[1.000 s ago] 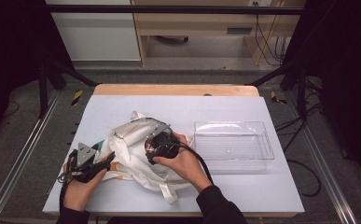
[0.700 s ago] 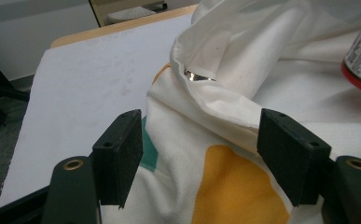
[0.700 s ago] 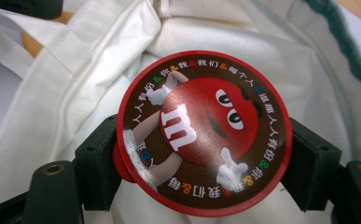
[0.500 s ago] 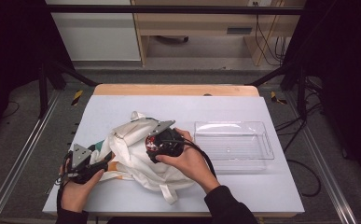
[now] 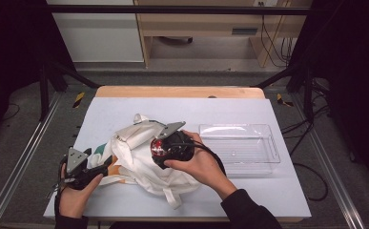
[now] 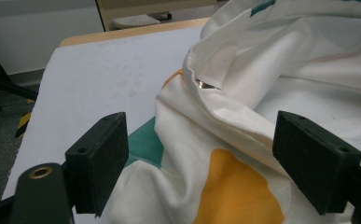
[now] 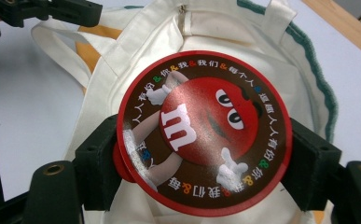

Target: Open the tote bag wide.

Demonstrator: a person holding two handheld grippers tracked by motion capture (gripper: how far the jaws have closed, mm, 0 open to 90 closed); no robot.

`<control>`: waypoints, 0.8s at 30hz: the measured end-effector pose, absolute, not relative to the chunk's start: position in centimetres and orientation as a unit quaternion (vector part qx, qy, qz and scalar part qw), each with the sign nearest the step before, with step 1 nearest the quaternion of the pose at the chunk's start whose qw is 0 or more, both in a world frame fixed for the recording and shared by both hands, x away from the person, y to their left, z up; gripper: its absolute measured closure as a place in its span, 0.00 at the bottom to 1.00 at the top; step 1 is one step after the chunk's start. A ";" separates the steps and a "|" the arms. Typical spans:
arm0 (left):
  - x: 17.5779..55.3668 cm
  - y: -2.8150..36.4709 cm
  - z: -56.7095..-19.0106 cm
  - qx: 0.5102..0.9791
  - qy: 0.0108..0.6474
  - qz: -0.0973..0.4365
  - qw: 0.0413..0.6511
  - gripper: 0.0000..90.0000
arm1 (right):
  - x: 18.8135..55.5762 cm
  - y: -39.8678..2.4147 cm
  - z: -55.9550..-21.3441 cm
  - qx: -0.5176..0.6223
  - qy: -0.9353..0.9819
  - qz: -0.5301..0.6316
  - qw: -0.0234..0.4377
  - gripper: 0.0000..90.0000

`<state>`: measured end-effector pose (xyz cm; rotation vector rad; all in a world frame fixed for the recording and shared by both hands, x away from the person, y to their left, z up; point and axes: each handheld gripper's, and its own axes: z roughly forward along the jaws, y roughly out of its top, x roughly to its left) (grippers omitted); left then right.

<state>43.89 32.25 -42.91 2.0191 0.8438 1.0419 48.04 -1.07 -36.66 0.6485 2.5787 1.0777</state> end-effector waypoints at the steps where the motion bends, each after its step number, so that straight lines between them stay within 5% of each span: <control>1: 43.9 32.3 -42.9 0.776 0.331 0.402 0.356 0.20 | 48.0 -1.1 -36.7 0.224 0.890 0.372 0.136 0.29; 24: 45.6 31.5 -42.7 0.779 0.312 0.423 0.341 0.20 | 48.7 -5.9 -32.2 0.214 0.881 0.398 0.140 0.29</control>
